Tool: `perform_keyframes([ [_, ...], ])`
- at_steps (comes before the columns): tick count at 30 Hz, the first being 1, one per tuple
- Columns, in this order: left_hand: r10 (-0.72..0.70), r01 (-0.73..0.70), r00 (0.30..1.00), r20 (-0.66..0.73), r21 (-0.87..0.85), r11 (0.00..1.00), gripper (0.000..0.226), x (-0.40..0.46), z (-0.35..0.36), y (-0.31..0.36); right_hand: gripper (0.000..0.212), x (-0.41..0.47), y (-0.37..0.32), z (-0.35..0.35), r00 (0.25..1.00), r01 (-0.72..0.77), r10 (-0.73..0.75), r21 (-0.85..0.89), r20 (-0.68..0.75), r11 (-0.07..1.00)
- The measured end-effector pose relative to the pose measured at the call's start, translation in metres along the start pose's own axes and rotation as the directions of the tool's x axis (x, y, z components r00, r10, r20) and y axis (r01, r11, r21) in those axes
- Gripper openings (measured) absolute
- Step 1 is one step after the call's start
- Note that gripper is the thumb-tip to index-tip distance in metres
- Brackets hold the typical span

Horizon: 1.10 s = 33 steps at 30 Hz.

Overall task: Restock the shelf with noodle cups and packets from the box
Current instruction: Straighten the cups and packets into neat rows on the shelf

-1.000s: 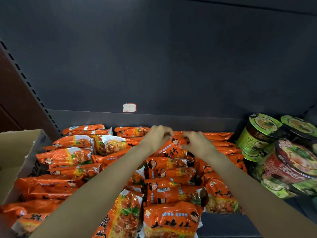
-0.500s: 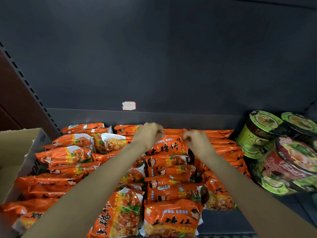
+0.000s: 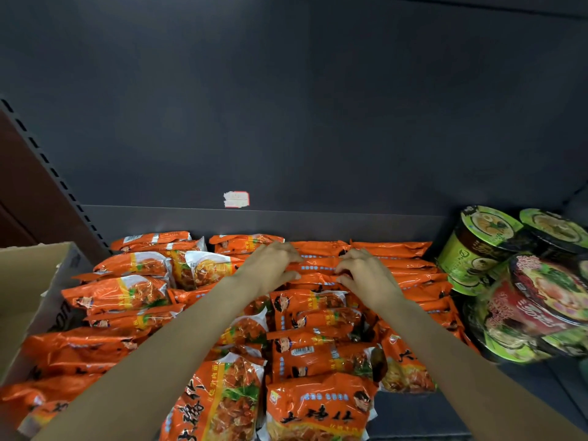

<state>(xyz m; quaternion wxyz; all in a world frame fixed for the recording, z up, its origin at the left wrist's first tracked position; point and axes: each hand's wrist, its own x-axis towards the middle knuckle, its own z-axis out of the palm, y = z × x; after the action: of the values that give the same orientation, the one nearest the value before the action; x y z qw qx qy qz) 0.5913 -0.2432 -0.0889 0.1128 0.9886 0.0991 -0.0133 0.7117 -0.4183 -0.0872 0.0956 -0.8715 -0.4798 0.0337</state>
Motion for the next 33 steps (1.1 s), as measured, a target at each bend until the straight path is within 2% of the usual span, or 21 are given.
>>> perform_keyframes([
  [2,0.008,-0.013,0.998,0.064,0.081,0.997,0.046,-0.001,-0.002,0.001,0.029,0.002,-0.002,0.001,0.999,0.021,-0.020,-0.010,0.044,1.000],
  [4,0.007,-0.011,0.999,0.048,0.085,0.996,0.046,-0.002,-0.001,0.004,0.031,0.003,-0.006,0.003,0.995,0.029,-0.027,-0.016,0.094,0.999],
  [6,0.006,-0.005,1.000,-0.028,0.037,0.999,0.044,-0.005,0.001,0.006,0.033,0.000,-0.008,0.005,0.998,0.026,-0.027,0.004,0.065,1.000],
  [9,-0.043,0.028,0.984,-0.174,-0.086,0.996,0.034,-0.019,0.000,0.006,0.031,-0.007,-0.010,0.004,0.996,0.037,-0.033,0.048,-0.077,0.998],
  [11,-0.110,0.083,0.976,-0.188,-0.143,0.986,0.023,-0.032,-0.004,0.004,0.028,-0.012,-0.014,0.001,0.995,0.067,-0.058,0.112,-0.078,0.991],
  [13,-0.172,0.151,0.977,-0.127,-0.164,0.975,0.019,-0.044,-0.006,0.003,0.025,-0.016,-0.020,0.002,0.995,0.099,-0.098,0.105,-0.012,0.990],
  [17,-0.216,0.217,0.974,-0.062,0.006,0.976,0.033,-0.053,-0.008,0.015,0.028,-0.020,-0.026,0.008,0.987,0.086,-0.091,0.049,0.129,0.995],
  [20,-0.247,0.252,0.968,-0.051,0.150,0.956,0.031,-0.051,-0.005,0.029,0.027,-0.023,-0.024,0.006,0.985,0.094,-0.094,0.005,0.147,0.996],
  [23,-0.245,0.264,0.962,-0.124,0.171,0.949,0.021,-0.050,-0.001,0.040,0.020,-0.028,-0.021,0.003,0.990,0.090,-0.082,-0.066,0.114,0.994],
  [25,-0.229,0.253,0.951,-0.207,0.096,0.963,0.015,-0.049,-0.003,0.044,0.021,-0.029,-0.016,0.001,0.994,0.059,-0.054,-0.047,0.091,0.997],
  [27,-0.231,0.226,0.935,-0.271,-0.050,0.973,0.013,-0.046,-0.008,0.050,0.030,-0.032,-0.013,-0.002,0.995,0.070,-0.073,0.033,0.073,0.997],
  [29,-0.250,0.189,0.931,-0.266,-0.234,0.954,0.013,-0.042,-0.010,0.057,0.040,-0.035,-0.011,-0.002,0.992,0.101,-0.104,0.059,0.066,0.993],
  [31,-0.271,0.175,0.934,-0.234,-0.362,0.916,0.013,-0.038,-0.009,0.064,0.035,-0.037,-0.013,-0.003,0.995,0.083,-0.085,0.033,0.060,0.996],
  [33,-0.339,0.227,0.924,-0.177,-0.459,0.859,0.021,-0.038,-0.008,0.064,0.021,-0.035,-0.012,-0.002,0.998,0.045,-0.046,0.010,0.053,0.999],
])
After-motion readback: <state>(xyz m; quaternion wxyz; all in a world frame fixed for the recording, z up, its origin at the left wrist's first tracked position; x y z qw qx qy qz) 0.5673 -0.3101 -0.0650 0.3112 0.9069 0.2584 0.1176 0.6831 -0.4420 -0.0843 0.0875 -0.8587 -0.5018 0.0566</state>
